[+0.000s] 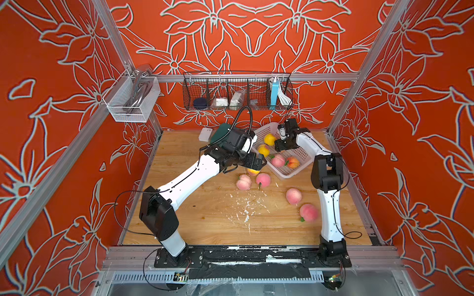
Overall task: Put the peaches into the basket
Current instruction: Place the peach in the basket.
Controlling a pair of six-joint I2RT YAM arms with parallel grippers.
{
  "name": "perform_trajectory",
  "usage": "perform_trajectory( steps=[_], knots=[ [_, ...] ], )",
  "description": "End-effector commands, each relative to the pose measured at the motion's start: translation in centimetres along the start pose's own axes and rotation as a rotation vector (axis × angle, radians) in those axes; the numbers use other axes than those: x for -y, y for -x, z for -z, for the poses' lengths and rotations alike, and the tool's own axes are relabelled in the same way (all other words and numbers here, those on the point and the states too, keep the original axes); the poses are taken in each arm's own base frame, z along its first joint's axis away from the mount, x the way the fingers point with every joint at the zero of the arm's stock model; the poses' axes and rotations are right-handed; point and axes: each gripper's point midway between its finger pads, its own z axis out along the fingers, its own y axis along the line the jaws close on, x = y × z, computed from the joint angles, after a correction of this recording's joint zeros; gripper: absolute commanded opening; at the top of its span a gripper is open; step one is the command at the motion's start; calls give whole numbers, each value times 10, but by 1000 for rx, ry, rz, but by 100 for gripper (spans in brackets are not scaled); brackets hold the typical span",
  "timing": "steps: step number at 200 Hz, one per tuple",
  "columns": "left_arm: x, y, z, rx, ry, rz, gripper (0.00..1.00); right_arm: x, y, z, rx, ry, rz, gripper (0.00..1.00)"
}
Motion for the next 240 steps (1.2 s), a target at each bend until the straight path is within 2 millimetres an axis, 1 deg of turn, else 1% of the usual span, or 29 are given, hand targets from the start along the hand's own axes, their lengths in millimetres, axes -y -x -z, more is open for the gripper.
perform_trajectory(
  steps=[1,33,78,187,240],
  knots=[
    [4,6,-6,13,43,-79,98,9,-4,-6,-33,-15,-7,73],
    [17,10,-15,20,29,-107,98,10,-6,-11,-49,-14,-8,73],
    [26,12,-23,29,33,-123,99,10,-11,-18,-73,-7,-12,74],
    [23,9,-26,28,44,-118,98,10,-18,-30,-111,-3,-13,75],
    [18,8,-22,33,76,-118,98,11,-15,-25,-103,-4,-14,77]
  ],
)
